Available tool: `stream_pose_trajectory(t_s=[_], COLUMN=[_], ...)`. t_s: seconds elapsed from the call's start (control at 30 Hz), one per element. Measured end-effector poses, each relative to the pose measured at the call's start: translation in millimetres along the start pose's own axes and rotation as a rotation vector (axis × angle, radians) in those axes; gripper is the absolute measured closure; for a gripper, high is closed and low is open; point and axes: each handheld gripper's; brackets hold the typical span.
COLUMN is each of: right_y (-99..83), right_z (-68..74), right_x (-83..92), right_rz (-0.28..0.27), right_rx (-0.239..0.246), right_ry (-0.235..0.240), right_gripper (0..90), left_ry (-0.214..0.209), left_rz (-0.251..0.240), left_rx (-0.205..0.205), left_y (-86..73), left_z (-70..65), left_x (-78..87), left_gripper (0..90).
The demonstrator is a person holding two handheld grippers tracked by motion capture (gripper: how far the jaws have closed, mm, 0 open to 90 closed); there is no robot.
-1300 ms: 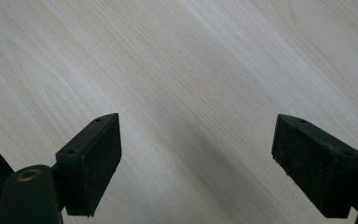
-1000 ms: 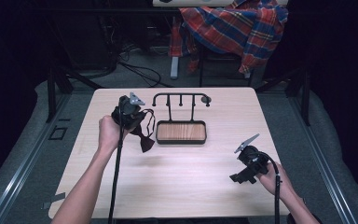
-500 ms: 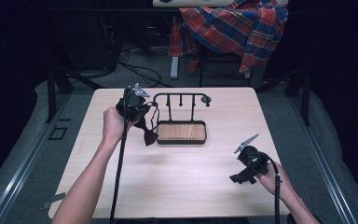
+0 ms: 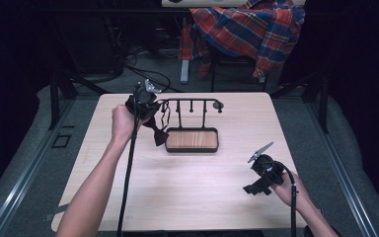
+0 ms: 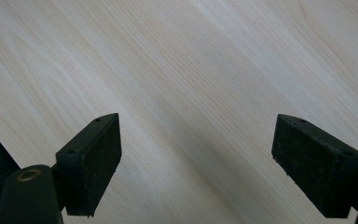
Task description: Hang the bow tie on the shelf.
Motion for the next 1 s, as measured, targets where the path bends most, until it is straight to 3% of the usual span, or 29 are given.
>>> stream_pose_trajectory(t_s=[0.67, 1.0], right_y=[0.3, 0.4], right_z=[0.7, 1.0], right_x=[-0.2, -0.1], right_rz=[0.012, 0.016], right_rx=[0.01, 0.015], right_ry=[-0.008, -0.002], right_gripper=[15.7, 15.7], left_ry=[0.014, -0.021], left_rz=[0.074, 0.12], left_rx=[0.036, 0.047], left_y=[2.2, -1.3], left_z=[9.5, 11.8], left_x=[-32.2, -46.3], left_gripper=[86.7, 84.2])
Point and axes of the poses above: each handheld gripper's, and its own axes: x roughly backward along the jaws, y roughly out of its top, z roughly to its left, and after that the axes turned 8 degrees about z, right-handed
